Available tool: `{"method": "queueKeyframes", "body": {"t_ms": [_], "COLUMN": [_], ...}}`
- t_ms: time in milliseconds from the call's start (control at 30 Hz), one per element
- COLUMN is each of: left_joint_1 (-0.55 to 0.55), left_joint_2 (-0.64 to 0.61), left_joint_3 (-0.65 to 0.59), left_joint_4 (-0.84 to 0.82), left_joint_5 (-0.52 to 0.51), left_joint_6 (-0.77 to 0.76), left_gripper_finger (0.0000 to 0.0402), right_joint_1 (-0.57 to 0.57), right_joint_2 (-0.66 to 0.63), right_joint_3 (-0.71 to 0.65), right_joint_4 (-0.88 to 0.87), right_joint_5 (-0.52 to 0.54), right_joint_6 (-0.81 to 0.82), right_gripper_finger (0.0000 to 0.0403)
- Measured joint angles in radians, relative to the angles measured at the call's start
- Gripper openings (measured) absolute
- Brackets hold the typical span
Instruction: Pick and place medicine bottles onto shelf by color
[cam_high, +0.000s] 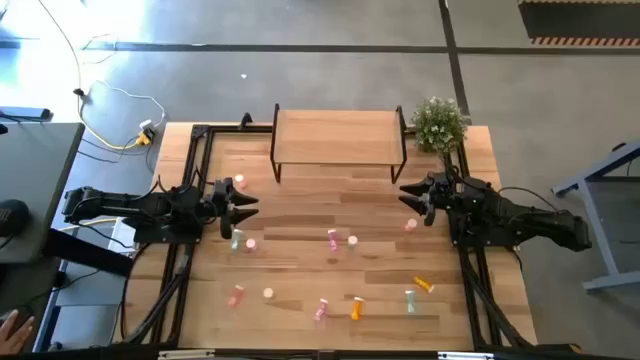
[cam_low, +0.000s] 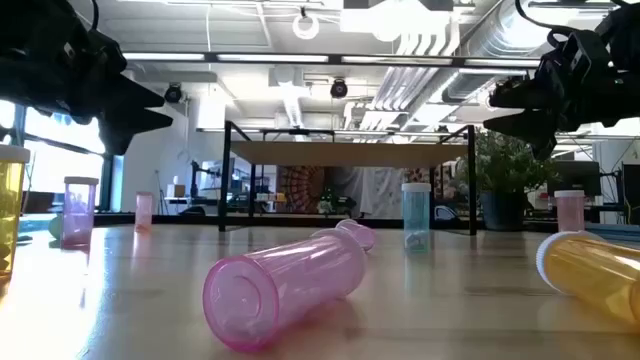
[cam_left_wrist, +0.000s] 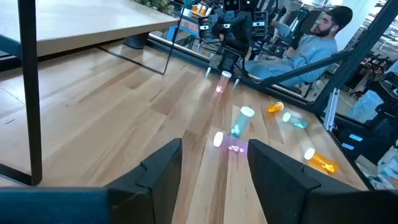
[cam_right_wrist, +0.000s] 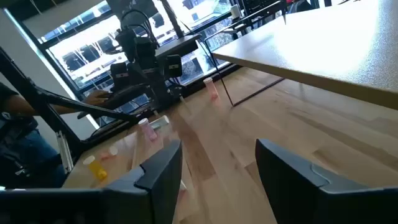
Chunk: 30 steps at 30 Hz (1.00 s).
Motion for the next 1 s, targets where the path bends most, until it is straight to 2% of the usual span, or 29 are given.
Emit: {"method": "queueKeyframes", "body": {"t_ms": [1000], "left_joint_1": [0.0], "left_joint_2": [0.0], "left_joint_3": [0.0], "left_joint_4": [0.0], "left_joint_5": [0.0], "left_joint_6": [0.0], "left_gripper_finger": [0.0172], "right_joint_1": [0.0], "right_joint_2": [0.0], "right_joint_3": [0.0], "right_joint_4": [0.0], "right_joint_5": [0.0], "right_joint_6": [0.0], "right_gripper_finger": [0.0195]}}
